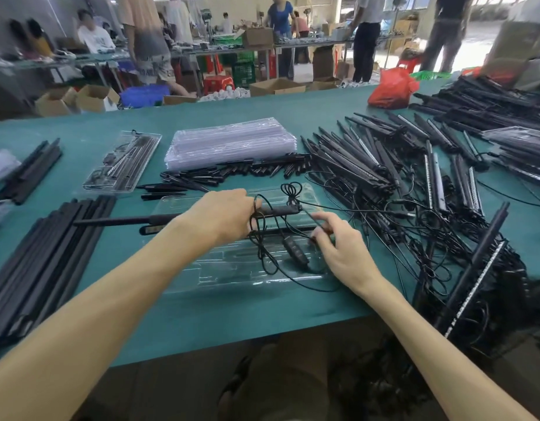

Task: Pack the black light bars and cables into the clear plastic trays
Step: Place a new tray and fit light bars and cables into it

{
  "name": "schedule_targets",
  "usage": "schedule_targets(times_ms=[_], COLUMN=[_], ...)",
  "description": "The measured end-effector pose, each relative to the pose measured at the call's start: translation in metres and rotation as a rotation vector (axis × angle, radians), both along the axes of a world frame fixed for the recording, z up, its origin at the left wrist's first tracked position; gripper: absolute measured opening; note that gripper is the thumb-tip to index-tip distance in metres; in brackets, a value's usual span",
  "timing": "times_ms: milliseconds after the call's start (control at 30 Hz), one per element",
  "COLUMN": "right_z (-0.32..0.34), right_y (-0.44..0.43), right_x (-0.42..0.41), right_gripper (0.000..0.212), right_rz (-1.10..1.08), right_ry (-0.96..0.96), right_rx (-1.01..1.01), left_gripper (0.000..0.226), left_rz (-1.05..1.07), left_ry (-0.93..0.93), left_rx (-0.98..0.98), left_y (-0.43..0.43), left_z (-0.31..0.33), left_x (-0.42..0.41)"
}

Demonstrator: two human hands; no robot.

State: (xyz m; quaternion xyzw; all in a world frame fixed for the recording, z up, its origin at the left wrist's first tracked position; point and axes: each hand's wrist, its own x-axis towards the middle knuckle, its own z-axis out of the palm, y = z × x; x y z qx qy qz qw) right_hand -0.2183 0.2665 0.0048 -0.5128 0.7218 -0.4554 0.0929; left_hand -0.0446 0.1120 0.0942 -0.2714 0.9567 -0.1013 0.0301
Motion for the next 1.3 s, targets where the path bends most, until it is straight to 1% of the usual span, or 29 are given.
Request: schedule_targets(times_ms=[33, 100, 200, 267, 300, 367, 400, 433, 467, 500, 567, 600, 633, 667, 767, 833, 967, 1067, 1167, 1300], right_z=[0.000, 0.001, 0.004, 0.007, 0.008, 0.008, 0.007, 0.006, 0.005, 0.005, 0.003, 0.003, 0.003, 0.002, 0.001, -0.002, -0.002, -0.002, -0.002, -0.001], right_y=[0.000, -0.001, 0.000, 0.002, 0.003, 0.003, 0.002, 0.001, 0.001, 0.001, 0.001, 0.001, 0.001, 0.002, 0.004, 0.004, 0.004, 0.003, 0.003, 0.004], right_x=[0.000, -0.002, -0.006, -0.009, -0.009, -0.009, -0.008, -0.008, -0.008, -0.008, -0.007, -0.006, -0.004, -0.002, 0.006, 0.009, 0.009, 0.008, 0.009, 0.010], right_gripper=[0.024, 0.024, 0.030, 0.032, 0.032, 0.029, 0.026, 0.021, 0.021, 0.033, 0.068, 0.078, 0.081, 0.077, 0.048, 0.040, 0.044, 0.030, 0.013, 0.006], right_rz=[-0.021, -0.066, -0.092, -0.124, -0.146, -0.167, -0.158, -0.145, -0.137, -0.135, -0.139, -0.139, -0.135, -0.132, -0.145, -0.132, 0.000, 0.056, 0.056, 0.026], right_ry=[-0.060, -0.156, -0.307, -0.424, -0.453, -0.443, -0.418, -0.381, -0.345, -0.307, -0.239, -0.183, -0.105, -0.003, 0.348, 0.460, 0.453, 0.432, 0.351, 0.312], right_rx=[-0.037, -0.097, -0.187, -0.260, -0.283, -0.273, -0.246, -0.217, -0.186, -0.155, -0.121, -0.121, -0.134, -0.154, -0.166, -0.116, 0.060, 0.097, 0.049, -0.114], left_gripper=[0.017, 0.014, 0.013, 0.010, 0.009, 0.011, 0.013, 0.015, 0.016, 0.016, 0.017, 0.018, 0.020, 0.021, 0.023, 0.023, 0.022, 0.020, 0.018, 0.013], left_rz=[0.006, 0.038, 0.137, 0.202, 0.225, 0.266, 0.291, 0.320, 0.348, 0.374, 0.420, 0.441, 0.464, 0.486, 0.513, 0.510, 0.514, 0.529, 0.535, 0.582], left_ry=[-0.004, -0.029, -0.081, -0.056, -0.025, 0.047, 0.091, 0.143, 0.204, 0.275, 0.430, 0.504, 0.575, 0.638, 0.744, 0.774, 0.894, 0.985, 1.040, 1.151], left_rx=[0.020, 0.025, -0.037, -0.081, -0.094, -0.055, 0.012, 0.107, 0.222, 0.343, 0.578, 0.686, 0.783, 0.865, 1.000, 1.005, 0.970, 1.008, 1.061, 1.128], left_y=[-0.002, -0.006, -0.012, -0.016, -0.018, -0.022, -0.024, -0.026, -0.027, -0.027, -0.025, -0.024, -0.022, -0.021, -0.019, -0.017, -0.017, -0.018, -0.018, -0.020], left_z=[0.003, 0.008, 0.011, 0.012, 0.012, 0.012, 0.011, 0.009, 0.008, 0.005, 0.001, 0.001, 0.001, 0.003, 0.008, 0.010, 0.007, 0.004, 0.000, -0.009], left_x=[0.001, 0.004, 0.012, 0.016, 0.019, 0.021, 0.020, 0.018, 0.016, 0.014, 0.011, 0.010, 0.010, 0.010, 0.009, 0.008, 0.007, 0.006, 0.007, 0.009])
